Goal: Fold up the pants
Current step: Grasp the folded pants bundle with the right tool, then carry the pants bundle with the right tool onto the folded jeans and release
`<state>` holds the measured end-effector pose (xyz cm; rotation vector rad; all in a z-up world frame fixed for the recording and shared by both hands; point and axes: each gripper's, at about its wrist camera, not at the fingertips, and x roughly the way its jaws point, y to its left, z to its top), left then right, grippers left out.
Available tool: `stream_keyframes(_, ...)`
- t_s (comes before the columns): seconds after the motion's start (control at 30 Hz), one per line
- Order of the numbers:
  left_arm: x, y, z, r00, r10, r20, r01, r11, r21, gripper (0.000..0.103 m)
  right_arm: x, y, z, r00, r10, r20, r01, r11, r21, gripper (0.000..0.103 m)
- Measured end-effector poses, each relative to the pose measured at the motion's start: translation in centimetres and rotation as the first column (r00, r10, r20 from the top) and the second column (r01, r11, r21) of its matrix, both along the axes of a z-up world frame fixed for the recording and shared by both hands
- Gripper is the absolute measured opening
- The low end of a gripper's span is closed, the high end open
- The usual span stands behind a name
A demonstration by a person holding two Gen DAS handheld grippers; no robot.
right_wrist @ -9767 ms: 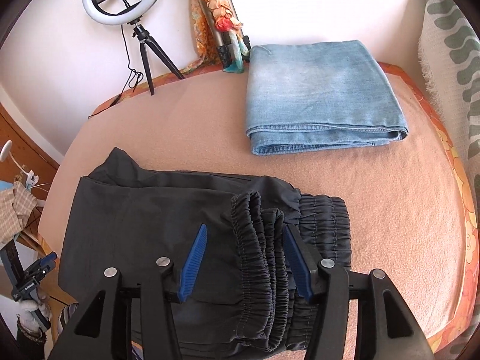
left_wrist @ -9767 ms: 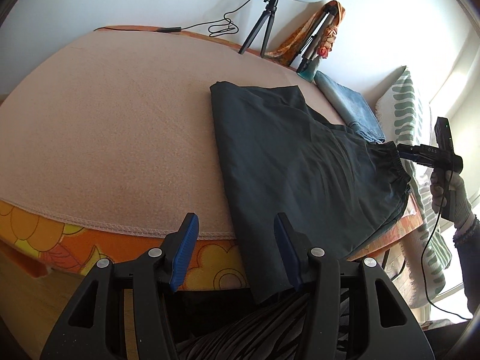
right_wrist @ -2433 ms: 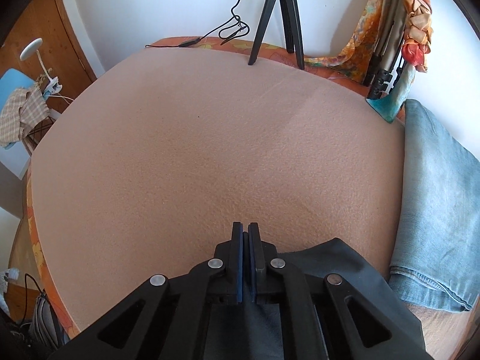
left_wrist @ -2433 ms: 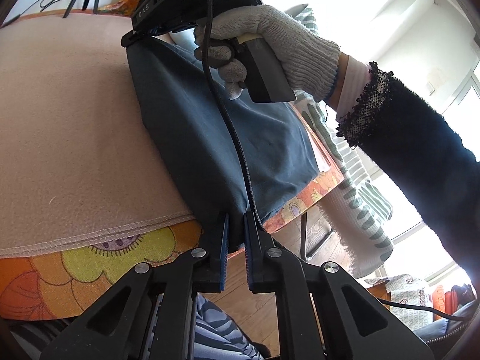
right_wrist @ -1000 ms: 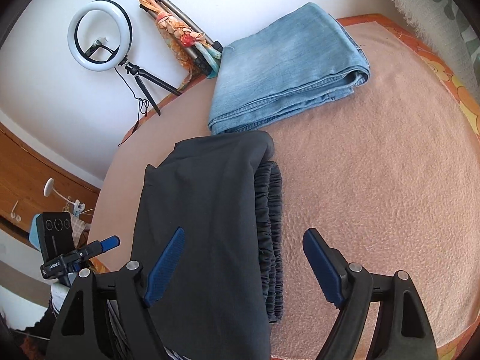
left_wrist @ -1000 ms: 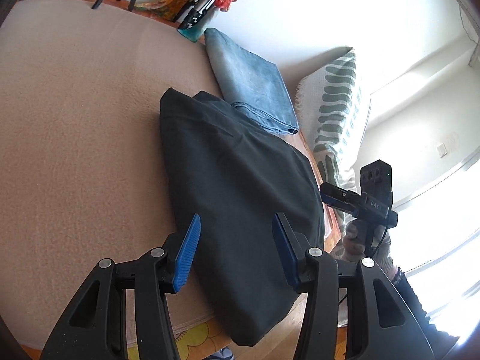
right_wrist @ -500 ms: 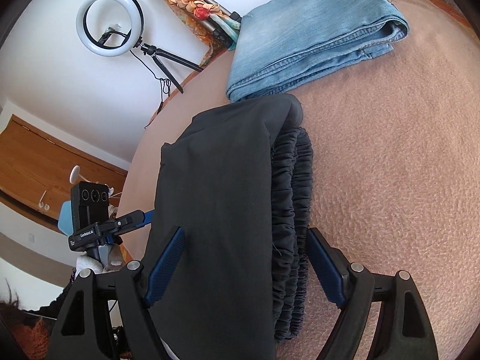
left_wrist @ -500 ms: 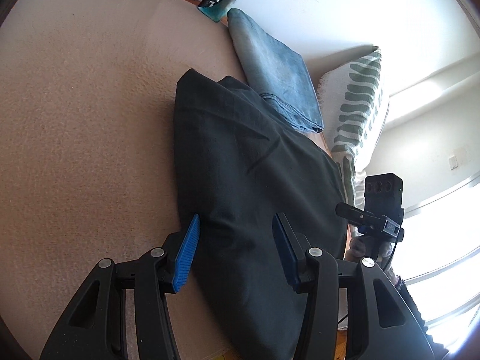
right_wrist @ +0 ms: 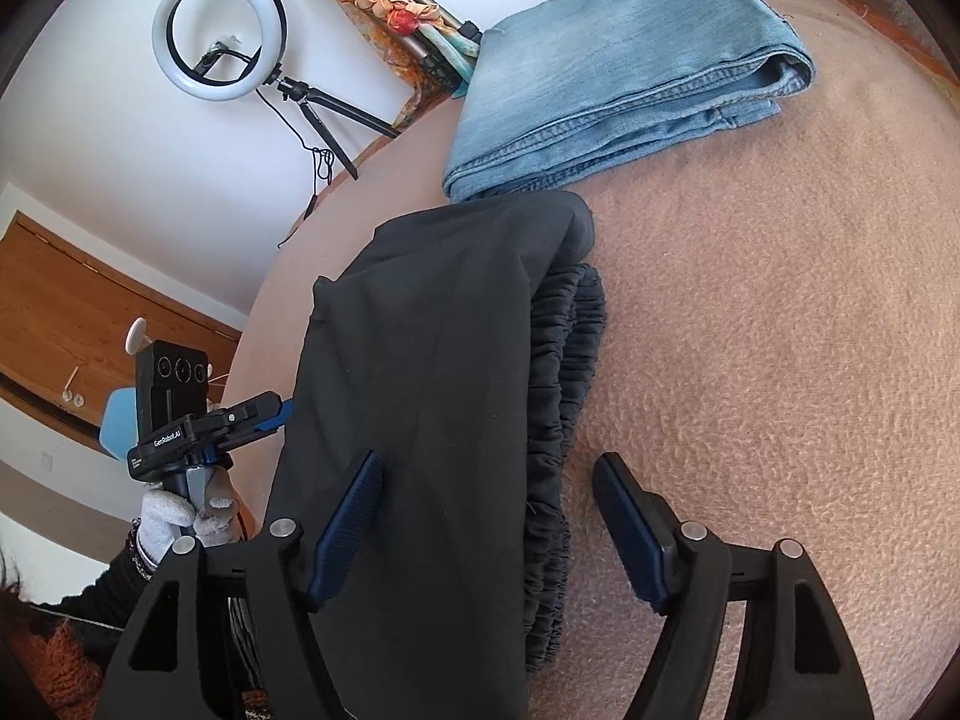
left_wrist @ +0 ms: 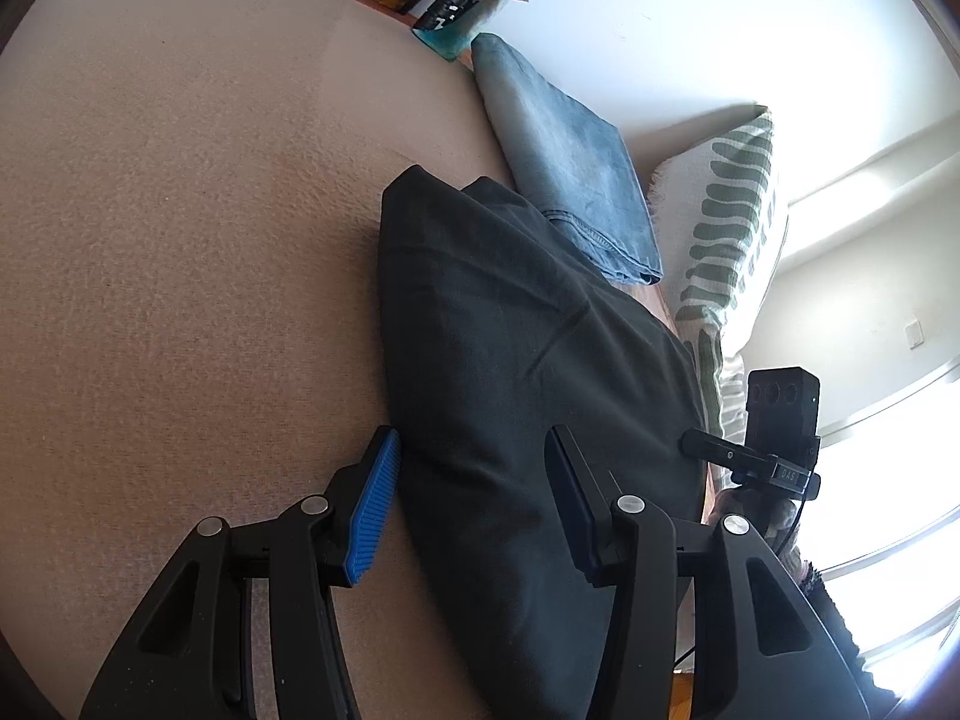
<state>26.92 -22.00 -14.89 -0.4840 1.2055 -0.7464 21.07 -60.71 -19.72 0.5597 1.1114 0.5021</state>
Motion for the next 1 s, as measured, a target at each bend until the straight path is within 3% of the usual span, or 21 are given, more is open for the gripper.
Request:
stream_keyframes(0.1,0.2,-0.4,-0.5,1.000,-0.008,0.000,0.008,1.000,-0.020,0.048,0.0,0.8,-0.2,1.000,0.026,0.007,-0.026,0.999,0.043,0.077)
stream_keyframes(0.2,0.9,-0.5,-1.1,0.999,-0.006,-0.045,0.002,0.996,-0.085,0.048,0.1,1.8,-0.3,0.999,0.009,0.032,-0.010,0.999,0.039,0.070)
stream_keyframes(0.27,1.5,-0.3,-1.5,0.996,0.022,-0.085,-0.033,0.991,-0.129,0.047,0.3,1.9,-0.6,1.000,-0.026,0.018,0.025,0.998,0.058,0.054)
stream_keyframes(0.33,1.8,-0.6,-1.6,0.995,0.028,-0.093,-0.040,0.991,-0.126,0.040,0.0,2.2,-0.2,0.998,-0.049,0.032,0.047,0.997,0.059,0.044)
stream_keyframes(0.37,1.7,-0.8,-1.7,0.995,0.028,-0.095,-0.039,0.992,-0.118,0.027,-0.2,2.5,0.2,0.997,-0.051,0.049,0.049,0.998,0.041,0.039)
stream_keyframes(0.43,1.5,-1.2,-1.9,0.995,0.030,-0.092,-0.039,0.994,-0.103,0.014,-0.7,3.2,1.2,0.996,-0.049,0.081,0.050,0.999,-0.007,0.032)
stream_keyframes(0.53,1.0,-1.7,-1.2,0.998,0.032,-0.052,-0.037,0.995,-0.097,0.010,-1.2,3.8,2.6,0.992,-0.068,0.102,0.074,0.996,-0.051,0.023)
stream_keyframes(0.77,0.0,-2.6,2.3,0.996,-0.014,0.092,0.020,0.998,-0.063,0.006,-2.4,5.8,5.8,0.985,-0.044,0.168,0.071,0.985,-0.155,0.021)
stream_keyframes(1.0,-1.1,-3.2,5.1,0.985,-0.016,0.174,0.028,0.997,-0.071,0.005,-3.5,6.5,9.3,0.967,-0.026,0.253,0.071,0.983,-0.171,0.021)
